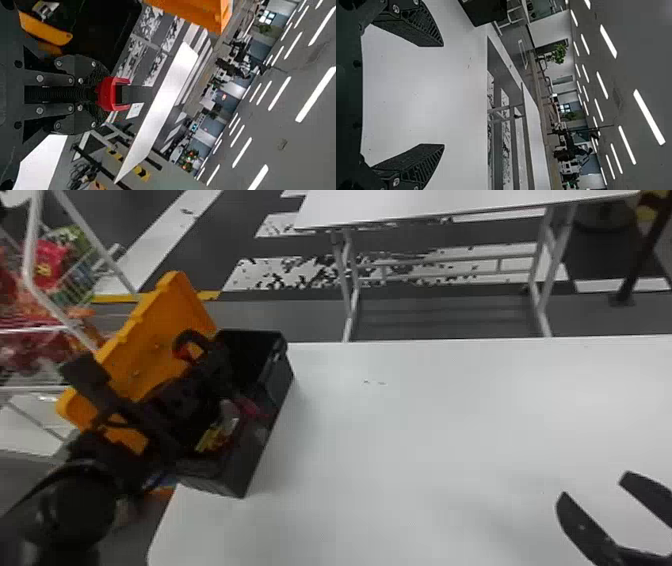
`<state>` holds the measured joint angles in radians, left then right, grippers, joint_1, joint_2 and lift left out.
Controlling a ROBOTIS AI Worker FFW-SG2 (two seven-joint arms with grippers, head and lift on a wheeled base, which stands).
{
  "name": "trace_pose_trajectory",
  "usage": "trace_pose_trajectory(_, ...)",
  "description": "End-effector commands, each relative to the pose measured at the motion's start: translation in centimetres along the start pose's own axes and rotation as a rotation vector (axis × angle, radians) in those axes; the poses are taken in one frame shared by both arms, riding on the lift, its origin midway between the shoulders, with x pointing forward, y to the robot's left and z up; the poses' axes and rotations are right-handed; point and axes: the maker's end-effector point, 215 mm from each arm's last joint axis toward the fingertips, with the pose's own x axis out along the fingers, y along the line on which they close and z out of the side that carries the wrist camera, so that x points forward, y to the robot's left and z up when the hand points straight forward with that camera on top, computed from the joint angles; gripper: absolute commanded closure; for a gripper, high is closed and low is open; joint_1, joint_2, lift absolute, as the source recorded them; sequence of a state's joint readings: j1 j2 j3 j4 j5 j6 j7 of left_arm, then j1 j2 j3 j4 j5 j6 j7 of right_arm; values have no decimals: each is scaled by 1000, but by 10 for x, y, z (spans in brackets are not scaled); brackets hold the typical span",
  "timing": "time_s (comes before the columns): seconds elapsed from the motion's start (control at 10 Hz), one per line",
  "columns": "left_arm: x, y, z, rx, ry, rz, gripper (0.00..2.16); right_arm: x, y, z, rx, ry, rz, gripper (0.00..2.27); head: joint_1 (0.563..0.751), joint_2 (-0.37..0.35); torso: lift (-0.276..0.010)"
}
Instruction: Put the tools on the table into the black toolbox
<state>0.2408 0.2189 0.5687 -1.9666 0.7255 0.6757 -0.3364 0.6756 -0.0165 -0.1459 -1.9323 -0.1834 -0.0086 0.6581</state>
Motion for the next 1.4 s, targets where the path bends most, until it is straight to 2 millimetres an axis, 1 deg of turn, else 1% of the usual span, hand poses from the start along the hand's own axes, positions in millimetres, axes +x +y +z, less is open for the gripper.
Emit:
trace_pose_trajectory(0.0,-4,28,15,-8,-28,45,2142,-5,-4,-2,1,2,-11,120,695,314,-75)
trace_pose_trajectory(0.2,-11,45,36,-36,-88,62,2142,-13,-12,-3,0,1,-32,124,695,346,-75)
trace_pose_trajectory(0.3,-14,52,39,-50,-96,70,2142,-16,-13,-4,0,-1,-37,124,695,350,-75)
trace_pose_trajectory(0.4,-14,57,37,-56,-93,83,2027,-17,-13,-4,-1,-2,-40,124,695,350,-75)
trace_pose_trajectory(0.5,-15,58,32,-76,-93,89,647,-18,-13,-7,2,-1,-41,124,695,350,-75)
trace_pose_trajectory(0.6,-14,56,27,-81,-85,87,-2,-18,-13,-7,3,-3,-44,124,695,350,-75)
trace_pose_trajectory(0.7,-14,50,20,-78,-74,75,-2,-18,-13,-7,4,-7,-45,124,695,350,-75)
trace_pose_trajectory(0.8,-18,40,10,-60,-70,55,29,-19,-15,-2,-6,-24,-50,124,695,350,-75)
trace_pose_trajectory(0.9,-30,20,26,60,-198,53,29,-23,-19,4,-21,-42,-60,124,695,350,-75)
trace_pose_trajectory(1.0,-37,-1,20,166,-229,63,26,-25,-22,9,-16,-59,-67,124,695,350,-75)
trace_pose_trajectory(1.1,-43,-14,4,184,-233,55,26,-27,-24,12,-25,-69,-72,124,695,336,-75)
trace_pose_trajectory(1.2,-48,-21,-15,186,-218,55,29,-29,-26,15,-34,-79,-79,124,695,307,-75)
trace_pose_trajectory(1.3,-53,-30,-31,213,-220,59,36,-31,-29,14,-34,-75,-96,124,695,282,-75)
